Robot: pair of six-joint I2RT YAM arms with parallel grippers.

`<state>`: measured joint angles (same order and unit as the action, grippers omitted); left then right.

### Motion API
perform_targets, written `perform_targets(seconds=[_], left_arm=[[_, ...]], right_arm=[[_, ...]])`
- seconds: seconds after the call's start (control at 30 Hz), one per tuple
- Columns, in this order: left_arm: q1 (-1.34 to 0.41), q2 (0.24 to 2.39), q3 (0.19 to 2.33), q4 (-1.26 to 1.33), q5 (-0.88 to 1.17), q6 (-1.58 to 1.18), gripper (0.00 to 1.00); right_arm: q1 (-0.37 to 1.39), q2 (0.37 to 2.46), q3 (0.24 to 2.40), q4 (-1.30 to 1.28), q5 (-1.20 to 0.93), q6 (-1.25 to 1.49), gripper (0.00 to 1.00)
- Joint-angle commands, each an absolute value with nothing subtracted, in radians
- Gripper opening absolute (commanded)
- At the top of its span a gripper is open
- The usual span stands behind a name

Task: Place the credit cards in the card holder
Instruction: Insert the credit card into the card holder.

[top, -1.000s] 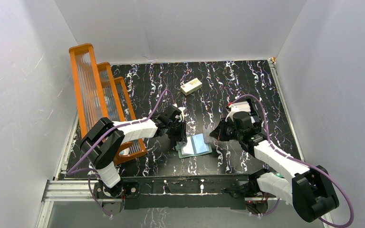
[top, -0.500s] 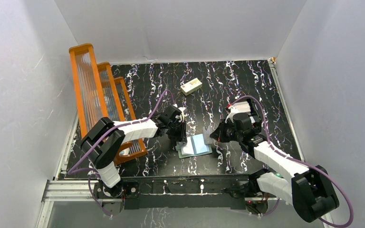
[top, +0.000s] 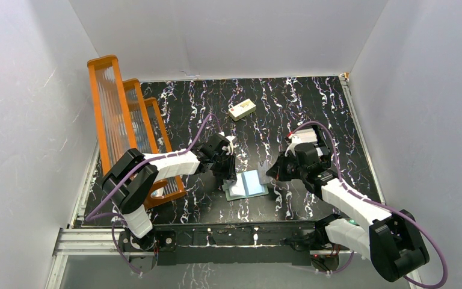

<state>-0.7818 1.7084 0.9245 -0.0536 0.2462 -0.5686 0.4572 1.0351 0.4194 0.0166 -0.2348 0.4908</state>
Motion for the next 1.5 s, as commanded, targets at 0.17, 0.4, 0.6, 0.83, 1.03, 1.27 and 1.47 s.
perform_targets(seconds=[0.17,0.4,0.6,0.83,1.03,1.27,1.47], left_arm=[[-0.784,1.679,0.955,-0.057,0.274,-0.591,0.17],[-0.782,1.593,0.942,0.009,0.372,-0.686,0.31],[-0.767,1.454,0.895,0.073,0.364,-0.776,0.44],[-0.744,1.441,0.828,0.183,0.410,-0.828,0.52],[-0.745,1.443,0.820,0.217,0.410,-0.842,0.54],[-0.744,1.470,0.815,0.313,0.470,-0.889,0.53],[-0.744,1.466,0.792,0.358,0.487,-0.917,0.33]], right_arm=[[0.459,1.000,0.521,-0.074,-0.259,0.540,0.00],[0.458,0.999,0.446,0.117,-0.408,0.673,0.00],[0.427,0.987,0.373,0.309,-0.512,0.781,0.00],[0.383,1.033,0.243,0.606,-0.636,0.961,0.00],[0.366,1.016,0.197,0.723,-0.670,1.032,0.00],[0.364,1.024,0.169,0.817,-0.697,1.083,0.00],[0.364,1.019,0.166,0.816,-0.694,1.089,0.00]])
